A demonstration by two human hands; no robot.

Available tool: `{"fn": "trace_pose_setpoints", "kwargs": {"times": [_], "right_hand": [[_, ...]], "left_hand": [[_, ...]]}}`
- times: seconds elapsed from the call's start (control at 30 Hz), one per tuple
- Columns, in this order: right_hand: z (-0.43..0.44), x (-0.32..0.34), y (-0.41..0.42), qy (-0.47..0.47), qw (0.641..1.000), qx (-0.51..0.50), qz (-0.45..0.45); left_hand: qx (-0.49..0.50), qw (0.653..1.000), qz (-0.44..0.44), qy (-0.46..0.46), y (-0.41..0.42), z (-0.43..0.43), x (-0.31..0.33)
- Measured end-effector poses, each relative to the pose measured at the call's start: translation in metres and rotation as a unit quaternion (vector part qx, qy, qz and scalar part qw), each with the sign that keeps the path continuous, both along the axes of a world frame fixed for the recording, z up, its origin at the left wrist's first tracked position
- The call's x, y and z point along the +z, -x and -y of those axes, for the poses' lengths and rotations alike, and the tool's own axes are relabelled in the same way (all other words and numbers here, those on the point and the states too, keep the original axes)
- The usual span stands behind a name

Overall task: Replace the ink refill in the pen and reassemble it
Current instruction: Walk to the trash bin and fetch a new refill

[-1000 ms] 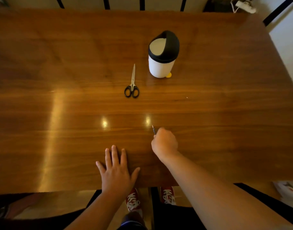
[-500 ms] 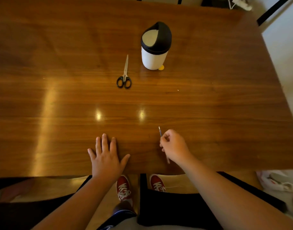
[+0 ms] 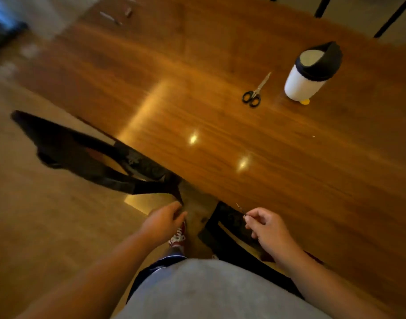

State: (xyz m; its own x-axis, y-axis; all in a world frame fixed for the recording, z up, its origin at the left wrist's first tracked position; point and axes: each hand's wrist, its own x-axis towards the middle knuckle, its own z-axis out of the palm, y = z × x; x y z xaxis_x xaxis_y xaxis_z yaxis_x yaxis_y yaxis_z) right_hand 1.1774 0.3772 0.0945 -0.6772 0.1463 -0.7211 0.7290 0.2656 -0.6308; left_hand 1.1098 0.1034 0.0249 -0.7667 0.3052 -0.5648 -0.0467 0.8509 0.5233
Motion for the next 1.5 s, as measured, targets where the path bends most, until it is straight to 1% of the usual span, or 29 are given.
{"fn": "trace_pose_setpoints", "kwargs": {"times": [0.07, 0.13, 0.17, 0.27, 0.33, 0.47, 0.6, 0.63, 0.7, 0.8, 0.87, 0.97, 1.1, 1.2, 1.3, 1.4, 1.5], "right_hand": [[0.022, 0.005, 0.007, -0.015, 0.998, 0.056, -0.025], [0.051, 0.007, 0.020, -0.026, 0.991, 0.115, -0.069], [0.069, 0.008, 0.027, -0.034, 0.984, 0.148, -0.096], [0.132, 0.012, 0.045, -0.041, 0.953, 0.252, -0.161], [0.180, 0.013, 0.053, -0.023, 0.935, 0.309, -0.172], [0.288, 0.009, 0.060, 0.007, 0.901, 0.395, -0.180], [0.400, -0.006, 0.055, 0.018, 0.875, 0.456, -0.163], [0.426, -0.011, 0.055, 0.019, 0.871, 0.465, -0.159], [0.472, -0.018, 0.056, 0.017, 0.867, 0.475, -0.150], [0.524, -0.027, 0.062, -0.003, 0.869, 0.476, -0.136], [0.546, -0.032, 0.070, -0.019, 0.872, 0.471, -0.129], [0.567, -0.039, 0.086, -0.044, 0.878, 0.463, -0.115], [0.582, -0.050, 0.115, -0.087, 0.880, 0.457, -0.094], [0.595, -0.061, 0.145, -0.102, 0.880, 0.457, -0.079], [0.619, -0.076, 0.182, -0.113, 0.883, 0.451, -0.059], [0.658, -0.087, 0.228, -0.125, 0.883, 0.451, -0.045], [0.706, -0.087, 0.277, -0.126, 0.872, 0.470, -0.048]], "left_hand": [[0.064, 0.997, 0.053, 0.007, -0.031, 0.032, -0.006], [0.150, 0.986, 0.074, 0.015, -0.064, 0.069, -0.014], [0.204, 0.975, 0.086, 0.018, -0.082, 0.089, -0.018], [0.366, 0.921, 0.135, 0.022, -0.145, 0.150, -0.025], [0.443, 0.880, 0.169, 0.026, -0.191, 0.188, -0.030], [0.535, 0.813, 0.230, 0.014, -0.272, 0.254, -0.042], [0.607, 0.758, 0.240, 0.010, -0.328, 0.321, -0.061], [0.618, 0.748, 0.241, 0.015, -0.336, 0.339, -0.065], [0.624, 0.741, 0.247, 0.018, -0.348, 0.374, -0.071], [0.614, 0.743, 0.266, 0.017, -0.354, 0.423, -0.072], [0.613, 0.742, 0.270, 0.012, -0.350, 0.455, -0.071], [0.616, 0.747, 0.250, 0.007, -0.330, 0.501, -0.069], [0.619, 0.756, 0.211, -0.026, -0.272, 0.549, -0.066], [0.604, 0.773, 0.190, -0.049, -0.215, 0.583, -0.065], [0.596, 0.785, 0.161, -0.051, -0.155, 0.623, -0.061], [0.618, 0.771, 0.144, -0.045, -0.108, 0.662, -0.058], [0.641, 0.752, 0.146, -0.036, -0.078, 0.688, -0.052]]}}
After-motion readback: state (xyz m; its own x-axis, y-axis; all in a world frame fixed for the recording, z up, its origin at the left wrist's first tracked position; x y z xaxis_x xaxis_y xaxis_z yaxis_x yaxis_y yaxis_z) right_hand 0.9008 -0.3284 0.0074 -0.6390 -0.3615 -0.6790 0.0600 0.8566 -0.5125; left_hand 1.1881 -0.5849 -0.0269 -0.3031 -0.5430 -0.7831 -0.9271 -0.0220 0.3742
